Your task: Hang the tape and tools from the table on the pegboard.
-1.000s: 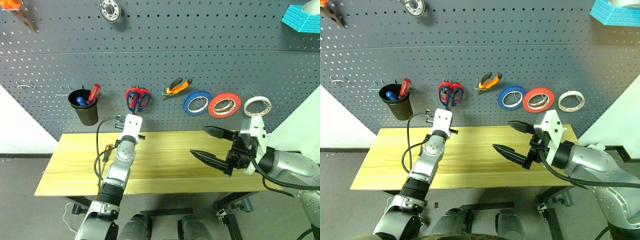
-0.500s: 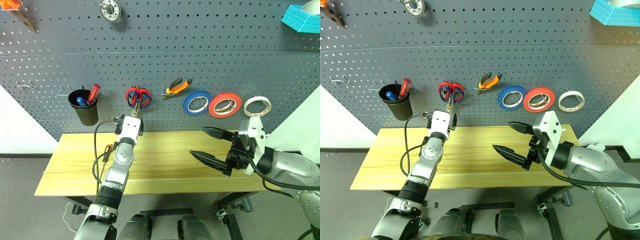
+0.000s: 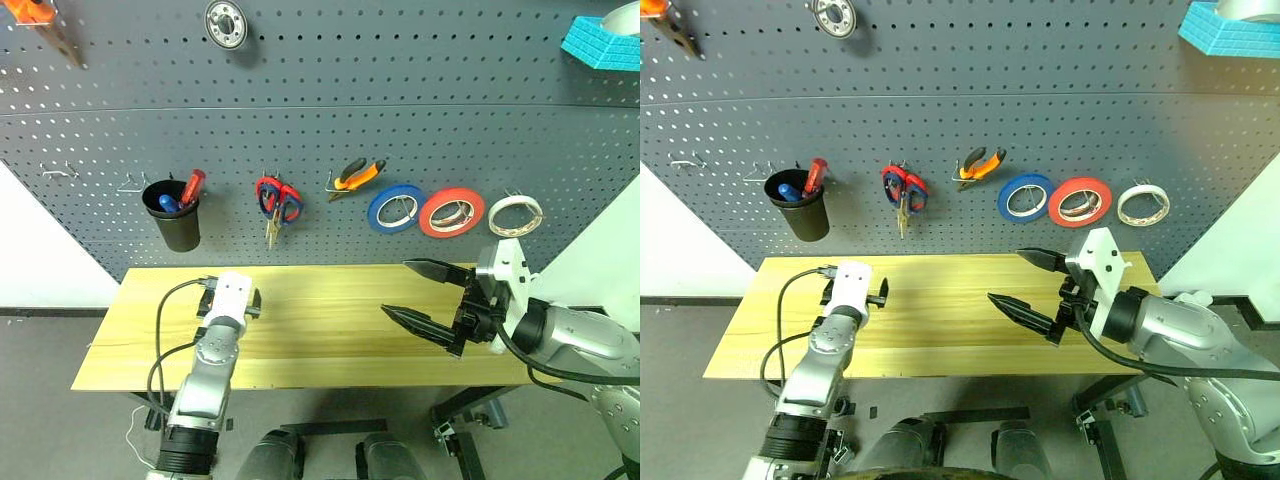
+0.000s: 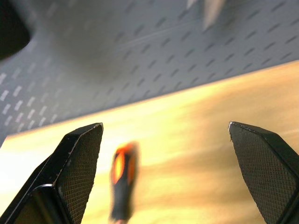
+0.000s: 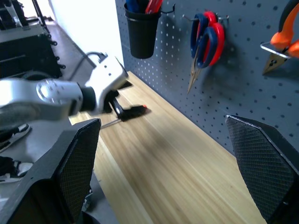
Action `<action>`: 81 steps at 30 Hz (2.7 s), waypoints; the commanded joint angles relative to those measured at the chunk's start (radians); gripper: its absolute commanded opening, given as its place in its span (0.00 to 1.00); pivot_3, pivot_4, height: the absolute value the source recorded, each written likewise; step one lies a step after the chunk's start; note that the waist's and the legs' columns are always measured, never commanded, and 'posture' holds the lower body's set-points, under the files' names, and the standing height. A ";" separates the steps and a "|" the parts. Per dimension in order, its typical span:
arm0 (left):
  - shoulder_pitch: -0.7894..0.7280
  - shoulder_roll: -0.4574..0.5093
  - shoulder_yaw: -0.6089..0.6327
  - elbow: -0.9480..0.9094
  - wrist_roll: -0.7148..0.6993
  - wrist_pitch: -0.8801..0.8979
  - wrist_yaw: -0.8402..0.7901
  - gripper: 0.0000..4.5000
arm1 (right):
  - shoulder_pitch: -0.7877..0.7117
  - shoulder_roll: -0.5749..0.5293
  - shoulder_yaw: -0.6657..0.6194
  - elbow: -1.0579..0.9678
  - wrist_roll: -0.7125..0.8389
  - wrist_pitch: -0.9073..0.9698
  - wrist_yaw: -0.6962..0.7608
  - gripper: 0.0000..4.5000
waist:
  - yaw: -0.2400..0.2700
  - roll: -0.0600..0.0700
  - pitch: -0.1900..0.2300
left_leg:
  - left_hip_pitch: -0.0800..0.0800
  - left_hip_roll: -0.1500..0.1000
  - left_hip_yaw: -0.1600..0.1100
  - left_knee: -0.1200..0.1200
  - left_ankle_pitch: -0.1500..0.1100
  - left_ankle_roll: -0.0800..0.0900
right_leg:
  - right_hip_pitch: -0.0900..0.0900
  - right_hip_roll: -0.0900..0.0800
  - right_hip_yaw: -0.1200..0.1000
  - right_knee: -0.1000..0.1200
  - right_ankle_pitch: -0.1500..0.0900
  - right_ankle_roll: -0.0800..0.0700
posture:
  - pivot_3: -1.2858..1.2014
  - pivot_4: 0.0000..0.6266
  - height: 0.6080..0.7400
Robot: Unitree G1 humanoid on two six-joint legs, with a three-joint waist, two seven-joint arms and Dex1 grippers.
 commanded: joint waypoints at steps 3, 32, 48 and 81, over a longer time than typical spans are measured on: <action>-0.074 0.028 0.082 -0.028 -0.042 0.204 -0.024 1.00 | -0.008 -0.009 -0.026 -0.014 0.021 -0.022 0.025 1.00 | 0.001 0.000 -0.002 | 0.000 0.000 0.000 0.000 0.000 0.000 | 0.000 0.000 0.000 0.000 0.000 0.000 | 0.47 0.09 0.82; -0.451 0.237 0.136 0.539 -0.182 0.522 -0.179 1.00 | 0.047 -0.024 -0.046 -0.046 0.029 -0.004 0.019 1.00 | -0.005 -0.001 -0.003 | 0.000 0.000 0.000 0.000 0.000 0.000 | -0.002 0.000 0.002 0.002 0.000 0.000 | 0.46 0.12 0.82; -0.605 0.278 0.070 0.920 -0.184 0.338 -0.309 1.00 | 0.098 -0.064 -0.089 -0.075 0.072 0.022 0.005 1.00 | -0.009 -0.006 -0.001 | -0.002 0.000 0.000 -0.001 0.000 0.000 | -0.003 -0.001 0.003 0.001 0.000 0.000 | 0.44 0.17 0.82; -0.507 0.275 0.096 0.874 -0.223 0.386 -0.269 1.00 | 0.149 -0.185 -0.185 -0.098 0.260 0.093 0.005 1.00 | -0.054 -0.005 0.059 | -0.004 0.000 0.001 -0.005 -0.001 0.002 | -0.002 -0.003 0.003 -0.005 0.000 0.000 | 0.42 0.34 0.82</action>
